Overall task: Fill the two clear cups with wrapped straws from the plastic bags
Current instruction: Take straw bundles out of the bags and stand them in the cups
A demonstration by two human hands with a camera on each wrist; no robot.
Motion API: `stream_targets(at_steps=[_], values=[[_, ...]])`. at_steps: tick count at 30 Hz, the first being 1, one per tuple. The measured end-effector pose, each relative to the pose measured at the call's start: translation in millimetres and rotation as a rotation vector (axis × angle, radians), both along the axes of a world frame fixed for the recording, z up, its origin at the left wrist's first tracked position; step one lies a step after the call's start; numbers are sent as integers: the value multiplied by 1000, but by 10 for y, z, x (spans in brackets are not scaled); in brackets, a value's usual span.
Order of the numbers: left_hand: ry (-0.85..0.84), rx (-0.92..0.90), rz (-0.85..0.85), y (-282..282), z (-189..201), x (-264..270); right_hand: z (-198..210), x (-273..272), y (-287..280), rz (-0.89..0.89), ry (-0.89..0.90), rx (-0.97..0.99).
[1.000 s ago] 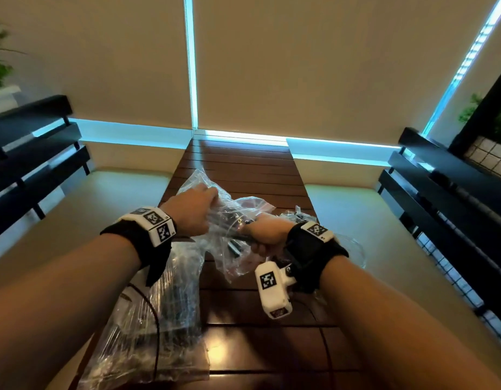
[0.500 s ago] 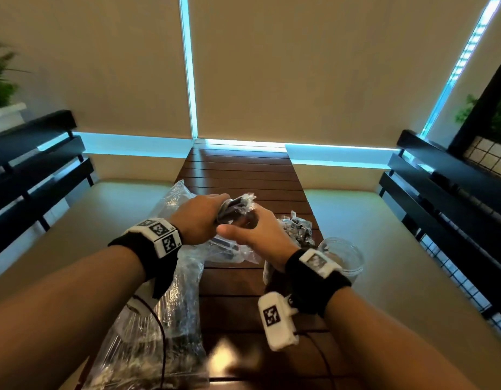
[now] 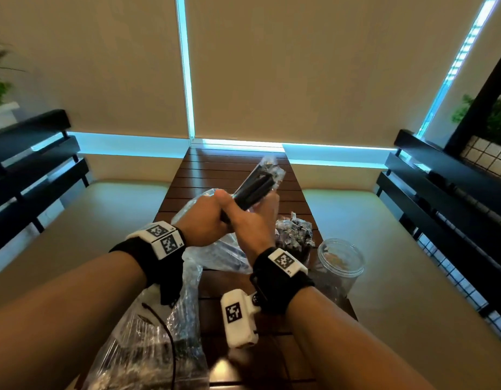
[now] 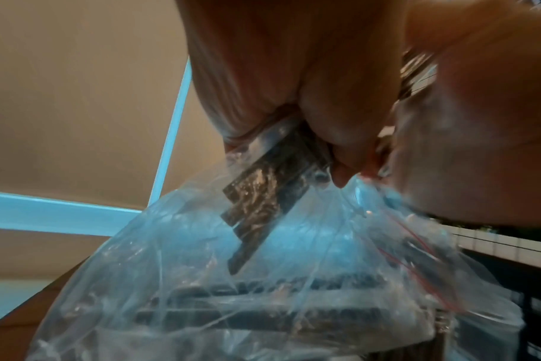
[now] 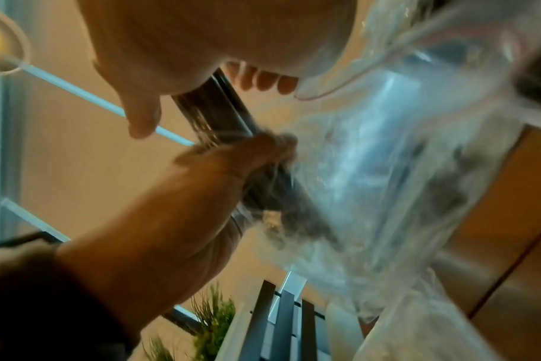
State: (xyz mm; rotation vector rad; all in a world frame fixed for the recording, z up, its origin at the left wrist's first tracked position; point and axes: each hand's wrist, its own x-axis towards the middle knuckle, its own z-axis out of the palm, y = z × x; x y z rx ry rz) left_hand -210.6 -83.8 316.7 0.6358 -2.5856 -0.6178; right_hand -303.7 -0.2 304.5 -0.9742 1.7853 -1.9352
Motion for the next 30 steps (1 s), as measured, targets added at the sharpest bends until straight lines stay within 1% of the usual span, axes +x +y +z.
stream_targets(at_steps=[1, 2, 4, 7, 8, 12, 14, 16, 18, 19, 20, 21, 22, 24, 25, 26, 27, 29, 30], values=[[8, 23, -25, 38, 21, -13, -5, 32, -39, -8, -49, 38], [11, 48, -58, 54, 23, -22, -1, 54, -76, 20, -143, 13], [-50, 64, -45, 27, 16, -30, 73, 74, -98, 66, -283, -48], [-199, 26, 8, -82, -53, -4, 264, 7, -36, 47, -386, -126], [-213, 11, 20, -104, -78, 17, 352, -30, -13, 29, -412, -162], [-193, -33, 63, -193, -103, 130, 752, -242, 148, -71, -397, -318], [-234, -57, 61, -250, -111, 177, 950, -359, 240, -93, -356, -391], [-332, -94, 43, -277, -119, 211, 1092, -461, 300, -95, -312, -434], [-485, -135, 19, -250, -111, 229, 1128, -534, 311, -114, -288, -431], [-571, -130, 16, -224, -95, 234, 1107, -566, 309, -121, -294, -415], [-620, -95, 19, -177, -62, 240, 1065, -594, 307, -128, -313, -400], [-599, -31, 21, -132, -18, 240, 1008, -620, 304, -137, -344, -389], [-502, 51, 13, -72, 63, 238, 941, -653, 299, -142, -380, -383], [-233, 246, 4, 36, 249, 172, 800, -709, 288, -139, -457, -385], [-142, 326, -19, 95, 345, 114, 739, -722, 280, -130, -494, -390], [-110, 374, -45, 150, 415, 35, 691, -720, 274, -116, -524, -395], [-137, 365, -78, 201, 452, -59, 656, -704, 264, -98, -545, -396], [-256, 238, -120, 265, 426, -244, 632, -660, 255, -58, -556, -396], [-279, 198, -110, 280, 393, -319, 636, -641, 256, -45, -550, -392]])
